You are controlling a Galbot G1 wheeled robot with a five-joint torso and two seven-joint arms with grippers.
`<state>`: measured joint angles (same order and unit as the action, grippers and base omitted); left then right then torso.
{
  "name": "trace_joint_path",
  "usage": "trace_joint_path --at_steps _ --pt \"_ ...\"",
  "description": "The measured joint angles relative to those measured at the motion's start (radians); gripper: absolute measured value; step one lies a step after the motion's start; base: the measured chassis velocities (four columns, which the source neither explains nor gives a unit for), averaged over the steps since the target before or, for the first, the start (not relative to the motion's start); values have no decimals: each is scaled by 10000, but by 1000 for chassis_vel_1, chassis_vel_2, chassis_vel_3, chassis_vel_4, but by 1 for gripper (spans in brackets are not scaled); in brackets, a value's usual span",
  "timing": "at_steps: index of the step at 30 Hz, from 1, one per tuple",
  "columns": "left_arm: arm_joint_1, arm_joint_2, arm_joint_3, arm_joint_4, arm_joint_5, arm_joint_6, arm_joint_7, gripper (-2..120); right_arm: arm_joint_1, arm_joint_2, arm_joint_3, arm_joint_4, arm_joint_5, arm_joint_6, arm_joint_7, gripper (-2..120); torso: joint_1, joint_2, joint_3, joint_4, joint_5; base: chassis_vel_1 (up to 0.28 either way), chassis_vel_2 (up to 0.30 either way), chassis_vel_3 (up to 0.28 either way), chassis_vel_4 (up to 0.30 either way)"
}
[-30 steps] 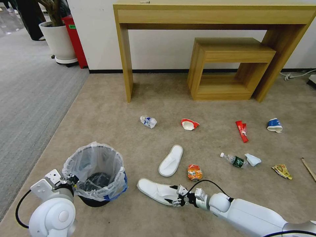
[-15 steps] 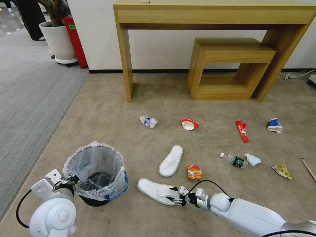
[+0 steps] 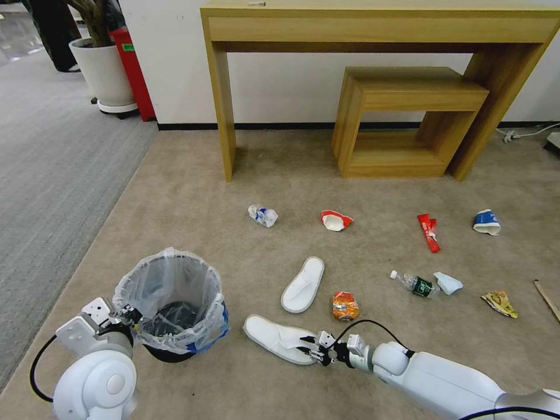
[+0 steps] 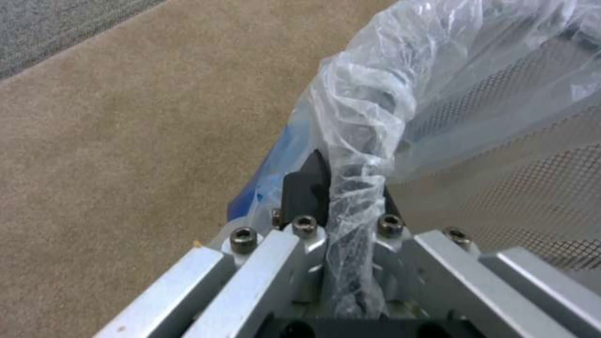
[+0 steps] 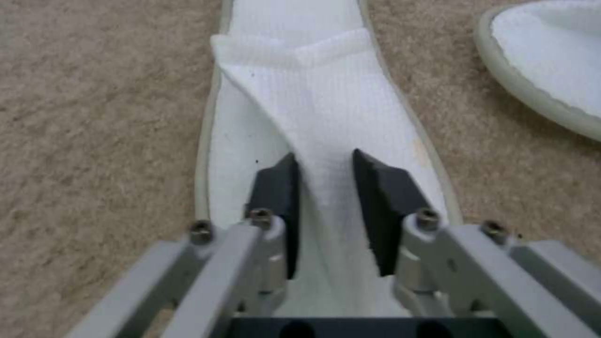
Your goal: Pick up the trash bin and place the garbage on the floor into it.
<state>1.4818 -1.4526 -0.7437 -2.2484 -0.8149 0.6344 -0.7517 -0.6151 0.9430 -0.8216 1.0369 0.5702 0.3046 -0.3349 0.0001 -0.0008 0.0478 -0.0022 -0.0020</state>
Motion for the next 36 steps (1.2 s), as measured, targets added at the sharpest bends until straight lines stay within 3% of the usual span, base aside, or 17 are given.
trace_joint_path --at_steps 8,10,24,36 --pt "61 12 -17 -17 30 -35 32 1 2 92 -64 -130 -18 64 -42 9 0 0 0 0 0 0 0 0 0" --pt "65 18 -21 -17 39 -48 44 1 -8 119 -73 -146 -23 74 -52 0 0 0 0 1 0 0 0 0 0" --pt "-6 44 24 199 107 -66 73 1 -177 -188 341 183 25 230 17 0 0 0 0 1 1 0 0 0 0" --pt "-83 105 202 597 251 -79 167 1 -1017 -836 1842 1314 148 291 350 0 0 0 0 1 1 0 0 0 0"
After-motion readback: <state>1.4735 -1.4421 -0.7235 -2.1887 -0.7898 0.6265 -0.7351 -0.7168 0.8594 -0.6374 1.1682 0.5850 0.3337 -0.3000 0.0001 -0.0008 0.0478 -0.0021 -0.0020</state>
